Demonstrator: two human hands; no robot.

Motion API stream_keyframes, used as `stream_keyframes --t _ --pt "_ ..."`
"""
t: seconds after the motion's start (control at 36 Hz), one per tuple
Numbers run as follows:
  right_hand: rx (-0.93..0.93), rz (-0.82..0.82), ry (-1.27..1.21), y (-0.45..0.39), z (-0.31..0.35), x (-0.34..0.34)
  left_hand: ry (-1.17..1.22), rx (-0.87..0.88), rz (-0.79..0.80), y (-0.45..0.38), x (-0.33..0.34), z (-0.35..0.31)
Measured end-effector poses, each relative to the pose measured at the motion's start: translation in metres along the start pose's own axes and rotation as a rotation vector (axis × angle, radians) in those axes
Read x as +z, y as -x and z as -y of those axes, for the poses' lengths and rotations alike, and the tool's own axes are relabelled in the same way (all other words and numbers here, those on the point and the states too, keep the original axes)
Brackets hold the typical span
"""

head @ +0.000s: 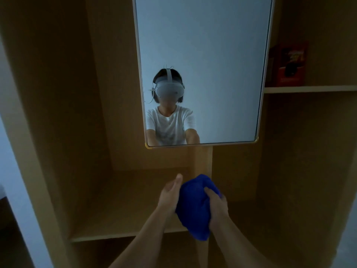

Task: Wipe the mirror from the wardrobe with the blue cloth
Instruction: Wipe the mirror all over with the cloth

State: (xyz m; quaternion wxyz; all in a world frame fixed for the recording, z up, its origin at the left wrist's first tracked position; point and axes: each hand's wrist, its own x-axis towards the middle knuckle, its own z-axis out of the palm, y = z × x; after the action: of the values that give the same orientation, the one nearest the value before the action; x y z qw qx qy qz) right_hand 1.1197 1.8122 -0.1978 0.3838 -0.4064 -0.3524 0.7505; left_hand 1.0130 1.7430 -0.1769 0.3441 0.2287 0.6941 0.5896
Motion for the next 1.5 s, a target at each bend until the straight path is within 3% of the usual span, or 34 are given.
stream_keyframes --t 0.06,0.14,0.22,0.31,0.39,0.44,0.53,0.61,0.72,0.78,0.94,1.03,1.14,1.25,1.5 --pt "-0.081 0.034 0.079 0.011 0.009 0.009 -0.027 -0.083 0.175 0.005 0.009 -0.006" --pt "-0.086 0.152 0.148 0.026 0.021 0.02 0.12 -0.057 0.081 0.003 0.011 -0.007" --pt "-0.102 0.394 0.343 0.04 0.033 0.021 0.272 -0.132 -0.017 0.003 0.006 -0.012" --pt "-0.09 0.503 0.416 0.047 0.038 0.021 0.318 -0.172 0.028 0.005 0.006 -0.019" --pt "-0.099 0.415 0.361 0.045 0.038 0.025 0.272 -0.15 0.064 0.007 0.008 -0.028" --pt "-0.177 0.323 0.319 0.044 0.04 0.029 0.165 -0.04 0.004 0.007 0.011 -0.034" --pt "-0.372 0.222 0.334 0.046 0.05 0.037 0.008 0.268 -0.208 0.013 0.009 -0.041" --pt "-0.687 0.067 0.542 0.05 0.07 0.049 0.099 0.538 -0.515 0.02 -0.008 -0.063" --pt "-1.1 -0.13 0.772 0.058 0.104 0.07 0.113 0.655 -0.761 0.01 -0.04 -0.109" --pt "-1.252 -0.215 0.847 0.062 0.122 0.083 0.108 0.639 -0.711 -0.001 -0.053 -0.131" --pt "-1.541 -0.395 1.293 0.066 0.155 0.132 0.437 0.343 -0.16 -0.016 -0.075 -0.18" --pt "-1.54 -0.384 1.529 0.06 0.148 0.148 0.272 0.357 -0.188 -0.02 -0.08 -0.181" --pt "-1.528 -0.285 1.706 0.044 0.116 0.151 0.271 0.336 -0.178 -0.022 -0.082 -0.18" --pt "-1.503 -0.105 1.734 0.035 0.072 0.139 0.257 0.291 -0.168 -0.028 -0.082 -0.184" --pt "-1.533 -0.094 1.785 0.033 0.058 0.135 0.139 0.374 -0.285 -0.044 -0.073 -0.183"
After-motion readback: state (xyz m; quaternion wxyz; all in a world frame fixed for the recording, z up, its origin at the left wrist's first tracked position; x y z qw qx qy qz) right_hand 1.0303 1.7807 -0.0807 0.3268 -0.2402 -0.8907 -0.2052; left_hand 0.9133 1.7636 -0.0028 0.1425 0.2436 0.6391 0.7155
